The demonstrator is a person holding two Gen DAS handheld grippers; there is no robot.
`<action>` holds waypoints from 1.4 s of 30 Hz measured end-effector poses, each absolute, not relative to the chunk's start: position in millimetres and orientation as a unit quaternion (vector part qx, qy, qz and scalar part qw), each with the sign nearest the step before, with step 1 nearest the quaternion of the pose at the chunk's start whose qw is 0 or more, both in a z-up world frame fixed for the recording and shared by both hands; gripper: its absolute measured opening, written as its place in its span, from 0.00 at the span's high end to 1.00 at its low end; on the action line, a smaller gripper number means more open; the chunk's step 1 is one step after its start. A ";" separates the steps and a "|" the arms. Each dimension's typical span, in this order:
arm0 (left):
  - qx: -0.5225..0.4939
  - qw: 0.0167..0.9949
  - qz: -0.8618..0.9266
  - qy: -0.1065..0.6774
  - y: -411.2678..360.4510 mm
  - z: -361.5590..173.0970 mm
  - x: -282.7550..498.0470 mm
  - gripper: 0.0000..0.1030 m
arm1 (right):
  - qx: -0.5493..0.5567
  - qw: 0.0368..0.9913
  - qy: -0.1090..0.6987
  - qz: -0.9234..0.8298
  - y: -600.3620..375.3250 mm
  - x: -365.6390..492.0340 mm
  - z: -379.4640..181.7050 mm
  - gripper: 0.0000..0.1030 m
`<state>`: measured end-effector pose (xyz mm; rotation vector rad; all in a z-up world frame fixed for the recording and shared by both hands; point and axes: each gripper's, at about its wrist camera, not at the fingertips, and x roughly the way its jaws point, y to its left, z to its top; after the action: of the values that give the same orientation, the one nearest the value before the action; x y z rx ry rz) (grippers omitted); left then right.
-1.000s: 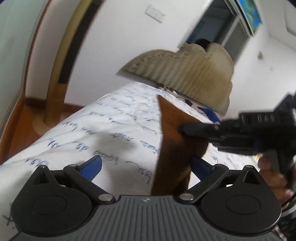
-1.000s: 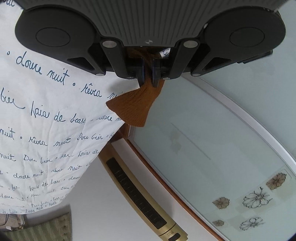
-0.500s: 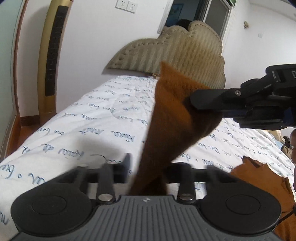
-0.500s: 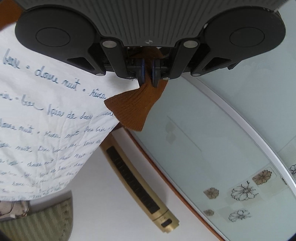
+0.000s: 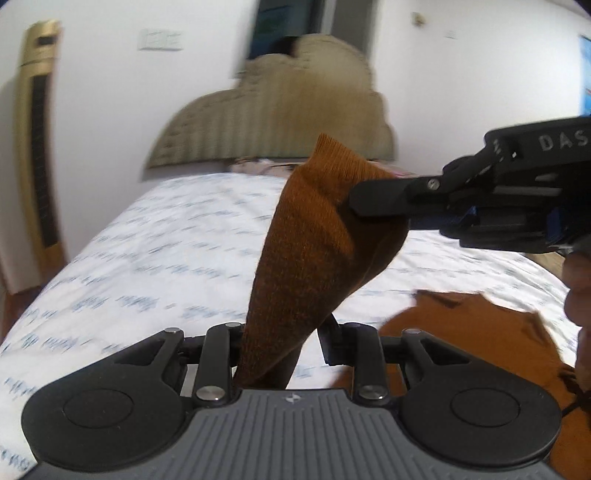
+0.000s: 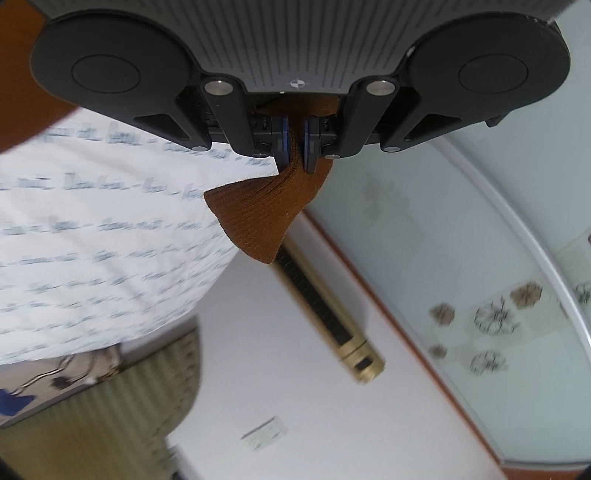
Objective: Fold small clothes
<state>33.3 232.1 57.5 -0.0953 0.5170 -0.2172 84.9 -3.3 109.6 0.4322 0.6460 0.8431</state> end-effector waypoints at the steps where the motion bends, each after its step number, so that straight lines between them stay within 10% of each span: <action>1: -0.039 0.959 -0.123 0.253 220.7 61.7 34.7 0.72 | 0.210 0.846 0.301 0.387 -15.1 81.5 111.2 0.88; 27: 0.150 0.882 -0.324 0.309 -109.2 27.4 83.8 0.72 | 0.392 0.875 0.282 0.023 -332.1 39.6 16.3 0.88; 42: 0.101 0.910 -0.244 0.319 2.7 34.2 64.7 0.72 | 0.359 0.874 0.329 -0.012 -316.5 34.4 -18.5 0.83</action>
<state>64.7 2.7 34.2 0.2076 0.6571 -0.5040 34.4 -316.5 -18.5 0.7492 0.6871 -0.0252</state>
